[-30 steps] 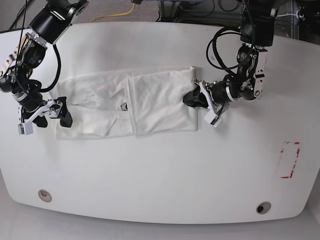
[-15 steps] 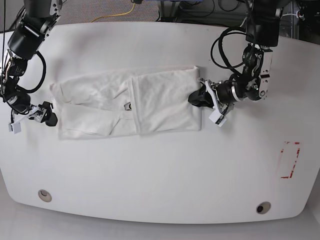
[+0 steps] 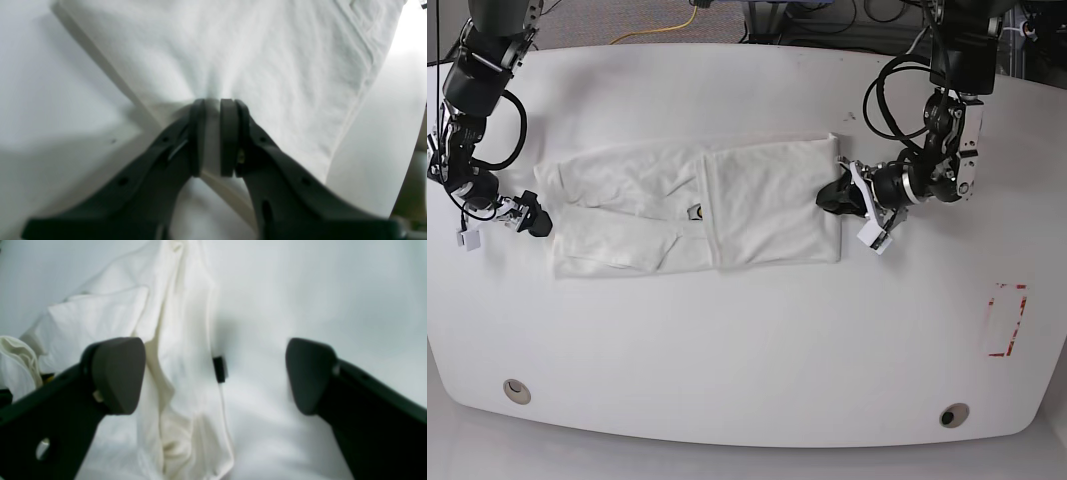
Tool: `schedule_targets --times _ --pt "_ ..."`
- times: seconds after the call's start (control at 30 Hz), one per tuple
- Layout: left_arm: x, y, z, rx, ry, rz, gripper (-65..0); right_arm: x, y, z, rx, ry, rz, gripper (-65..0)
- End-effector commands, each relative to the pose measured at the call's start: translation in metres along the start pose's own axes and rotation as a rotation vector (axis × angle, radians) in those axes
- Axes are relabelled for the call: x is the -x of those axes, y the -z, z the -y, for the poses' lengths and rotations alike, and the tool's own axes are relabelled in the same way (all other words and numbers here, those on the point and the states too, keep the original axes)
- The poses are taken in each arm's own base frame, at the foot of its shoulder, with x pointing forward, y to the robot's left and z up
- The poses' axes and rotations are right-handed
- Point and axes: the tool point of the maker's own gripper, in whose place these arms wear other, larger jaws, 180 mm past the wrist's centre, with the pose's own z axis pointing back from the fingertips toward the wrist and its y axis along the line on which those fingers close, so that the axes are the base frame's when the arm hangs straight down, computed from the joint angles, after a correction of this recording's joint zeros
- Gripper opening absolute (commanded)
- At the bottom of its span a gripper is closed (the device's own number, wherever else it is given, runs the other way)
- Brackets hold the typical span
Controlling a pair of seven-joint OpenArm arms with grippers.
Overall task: Layout the t-shirt on the table in an organized manner, then fold the t-shirt properly
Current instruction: 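Pull the held ends apart with both grippers, stretching the shirt flat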
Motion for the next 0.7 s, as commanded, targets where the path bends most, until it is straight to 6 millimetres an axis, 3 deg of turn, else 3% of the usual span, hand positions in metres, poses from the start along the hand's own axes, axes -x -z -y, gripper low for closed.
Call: schedule_targets --times 0.0,0.23,0.67 --pt "0.019 -0.012 -0.022 -0.076 0.030 -0.108 -57.6 0.001 -0.001 -0.001 -0.004 -0.003 0.000 0.0" --pt "0.023 -0.023 -0.030 -0.082 0.063 -0.132 -57.6 0.024 0.015 -0.018 -0.051 0.027 -0.051 0.0" --pt "0.023 -0.027 -0.035 -0.094 0.068 -0.138 -57.6 0.035 0.030 -0.085 -0.156 -0.091 -0.072 0.0"
